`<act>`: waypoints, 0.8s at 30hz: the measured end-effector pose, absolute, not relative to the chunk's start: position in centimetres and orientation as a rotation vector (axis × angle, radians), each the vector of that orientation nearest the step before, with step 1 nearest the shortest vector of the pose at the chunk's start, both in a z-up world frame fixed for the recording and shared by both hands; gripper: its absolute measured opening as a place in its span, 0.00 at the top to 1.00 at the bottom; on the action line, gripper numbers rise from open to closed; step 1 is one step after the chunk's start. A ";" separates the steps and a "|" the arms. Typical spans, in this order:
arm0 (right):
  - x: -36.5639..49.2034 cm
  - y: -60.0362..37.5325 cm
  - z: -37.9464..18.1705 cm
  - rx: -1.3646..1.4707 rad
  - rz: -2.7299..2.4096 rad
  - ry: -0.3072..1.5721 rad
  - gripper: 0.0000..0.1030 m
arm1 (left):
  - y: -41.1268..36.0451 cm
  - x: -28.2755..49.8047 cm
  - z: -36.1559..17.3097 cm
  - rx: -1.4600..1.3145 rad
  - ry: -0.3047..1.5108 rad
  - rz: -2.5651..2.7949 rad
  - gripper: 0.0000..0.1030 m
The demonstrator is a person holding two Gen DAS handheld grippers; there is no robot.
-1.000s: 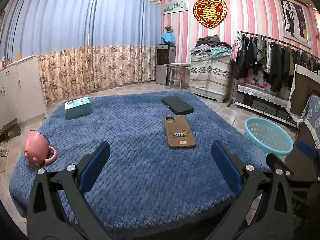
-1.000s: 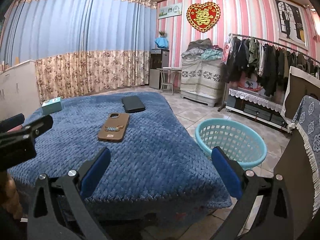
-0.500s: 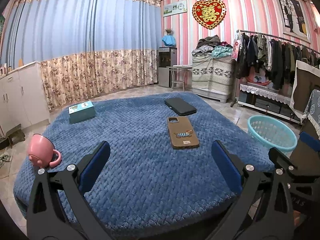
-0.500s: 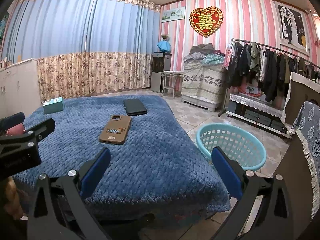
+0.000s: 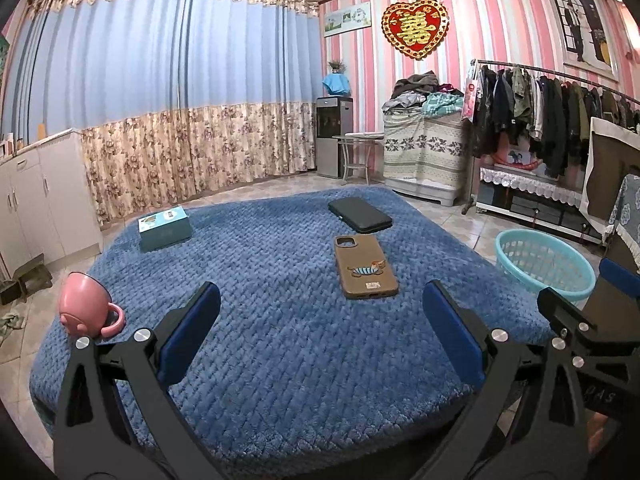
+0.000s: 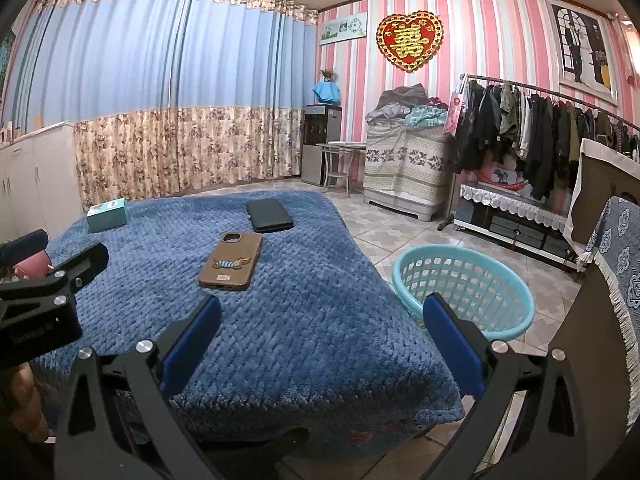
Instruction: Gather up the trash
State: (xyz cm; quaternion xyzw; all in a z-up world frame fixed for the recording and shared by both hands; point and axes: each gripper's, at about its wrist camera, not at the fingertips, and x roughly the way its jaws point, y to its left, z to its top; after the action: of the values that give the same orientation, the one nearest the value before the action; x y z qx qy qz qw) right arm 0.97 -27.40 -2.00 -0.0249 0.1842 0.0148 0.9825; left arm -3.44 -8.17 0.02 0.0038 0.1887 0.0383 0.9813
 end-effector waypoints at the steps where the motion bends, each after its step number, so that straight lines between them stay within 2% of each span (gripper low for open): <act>1: 1.0 -27.4 -2.0 -0.050 0.030 0.369 0.04 | -8.1 -3.5 0.0 0.007 0.379 0.077 0.05; 24: 1.1 -27.2 -2.0 -0.046 0.034 0.364 0.04 | -8.3 -3.6 0.1 0.010 0.380 0.075 0.05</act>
State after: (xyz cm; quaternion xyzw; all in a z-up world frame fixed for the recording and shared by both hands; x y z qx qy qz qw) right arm 1.06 -27.25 -2.00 -0.0228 0.1809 0.0167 0.9831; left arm -3.57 -8.33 0.08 0.0050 0.1889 0.0374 0.9813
